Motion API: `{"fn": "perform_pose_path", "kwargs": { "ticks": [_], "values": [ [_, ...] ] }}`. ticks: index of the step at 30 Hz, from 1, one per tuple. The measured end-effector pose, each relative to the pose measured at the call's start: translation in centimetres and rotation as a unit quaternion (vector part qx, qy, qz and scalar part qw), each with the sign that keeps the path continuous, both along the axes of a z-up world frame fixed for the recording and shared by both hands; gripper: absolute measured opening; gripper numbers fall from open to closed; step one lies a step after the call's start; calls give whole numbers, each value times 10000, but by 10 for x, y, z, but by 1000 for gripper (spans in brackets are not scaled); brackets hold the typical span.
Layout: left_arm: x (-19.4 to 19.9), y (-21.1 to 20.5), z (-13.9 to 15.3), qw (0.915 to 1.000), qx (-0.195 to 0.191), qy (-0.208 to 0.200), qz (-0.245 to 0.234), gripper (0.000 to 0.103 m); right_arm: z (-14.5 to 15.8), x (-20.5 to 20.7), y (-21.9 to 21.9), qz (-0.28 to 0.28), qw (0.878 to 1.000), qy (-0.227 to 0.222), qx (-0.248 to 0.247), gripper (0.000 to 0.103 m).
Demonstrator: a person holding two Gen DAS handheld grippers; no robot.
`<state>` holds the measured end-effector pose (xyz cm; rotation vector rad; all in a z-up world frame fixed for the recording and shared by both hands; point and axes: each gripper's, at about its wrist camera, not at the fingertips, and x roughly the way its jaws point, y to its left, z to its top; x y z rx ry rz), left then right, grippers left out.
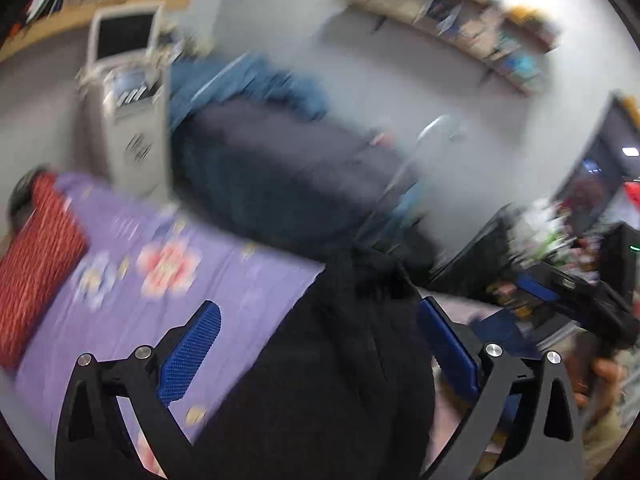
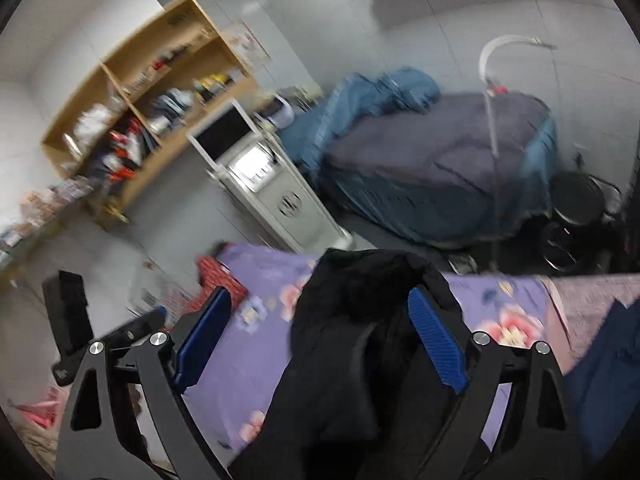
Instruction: Fold large clothes
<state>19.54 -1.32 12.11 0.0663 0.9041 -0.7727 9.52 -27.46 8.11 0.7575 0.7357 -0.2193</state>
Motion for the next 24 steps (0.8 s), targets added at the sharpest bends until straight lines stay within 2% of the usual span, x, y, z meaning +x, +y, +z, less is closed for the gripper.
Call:
{"fn": "perform_pose_path", "kwargs": {
  "ticks": [1,3,4,7,9,11,13,14,15,16,18,19,21,23,24],
  "values": [
    [-2,2,-42,9979,603,65,220,96,-25,-6,1,-40,9995,155,268,89],
    [-18,12,-77,9944,1008,212,214,96,-85,-23,9,-150,9961,652,573,89],
    [-31,19,-101,9905,1335,257,230,96,-107,-35,15,-244,9938,932,559,89],
    [-67,51,-147,9814,1842,526,125,97,-164,-67,30,-321,9857,1508,673,89],
    [-90,63,-161,9755,2120,587,79,97,-199,-78,40,-377,9788,1851,790,89],
    [-112,70,-166,9754,2139,523,-117,97,-218,-98,48,-454,9734,2056,903,89],
    [-135,62,-160,9755,2149,119,-465,97,-226,-122,50,-589,9692,2174,992,89],
    [-151,55,-157,9730,2202,-84,-681,97,-232,-121,53,-618,9678,2202,1049,89],
    [-162,45,-156,9676,2335,-292,-919,97,-230,-120,54,-624,9668,2220,1100,89],
    [-175,32,-164,9544,2677,-616,-1168,97,-232,-116,54,-622,9660,2234,1143,89],
    [-193,21,-174,9353,3159,-951,-1280,97,-232,-108,53,-600,9659,2239,1154,89],
    [-195,15,-188,9245,3419,-1002,-1354,97,-230,-105,52,-599,9665,2217,1147,89],
    [-197,13,-204,9141,3667,-990,-1421,97,-224,-103,50,-597,9688,2132,1111,89],
    [-198,12,-221,8990,3974,-1105,-1475,97,-220,-100,51,-595,9703,2083,1081,89],
    [-198,12,-227,8945,4048,-1141,-1517,93,-220,-101,51,-601,9702,2079,1093,89]
  ]
}}
